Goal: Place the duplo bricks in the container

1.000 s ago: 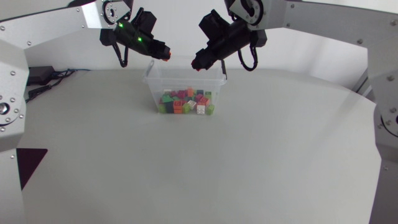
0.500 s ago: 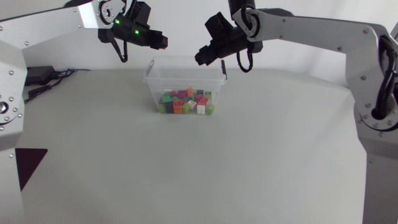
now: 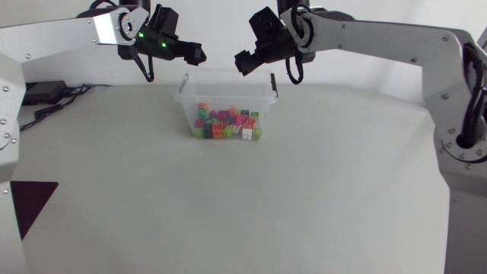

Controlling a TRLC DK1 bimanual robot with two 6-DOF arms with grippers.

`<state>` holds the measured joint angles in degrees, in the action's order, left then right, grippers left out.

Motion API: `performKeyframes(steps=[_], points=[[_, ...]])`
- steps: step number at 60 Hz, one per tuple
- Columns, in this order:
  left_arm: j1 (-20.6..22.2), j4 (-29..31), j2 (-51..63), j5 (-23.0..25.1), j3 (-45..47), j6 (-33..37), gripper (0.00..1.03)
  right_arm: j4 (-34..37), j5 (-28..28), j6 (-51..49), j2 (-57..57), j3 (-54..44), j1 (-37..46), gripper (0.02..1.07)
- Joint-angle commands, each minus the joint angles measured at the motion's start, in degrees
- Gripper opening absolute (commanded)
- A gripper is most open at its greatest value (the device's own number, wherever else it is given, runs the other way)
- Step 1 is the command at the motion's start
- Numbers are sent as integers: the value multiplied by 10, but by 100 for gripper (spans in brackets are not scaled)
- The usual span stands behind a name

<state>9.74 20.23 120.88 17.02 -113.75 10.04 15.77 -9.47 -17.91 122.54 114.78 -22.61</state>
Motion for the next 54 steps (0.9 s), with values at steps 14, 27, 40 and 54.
performKeyframes(steps=[14, 27, 40, 54], points=[[-17, -25, -69, -58, 28, -27, 98, -54, 75, 35, -108, -85, 20, 103], [-17, -29, -108, -125, 70, -26, 98, -85, 129, 45, -174, -155, 26, 103], [-24, -140, -198, -134, 197, -15, 98, -130, 172, 41, -237, -236, 26, 103], [-46, -161, -275, -135, 284, -17, 98, -145, 196, 32, -312, -315, 29, 103]])
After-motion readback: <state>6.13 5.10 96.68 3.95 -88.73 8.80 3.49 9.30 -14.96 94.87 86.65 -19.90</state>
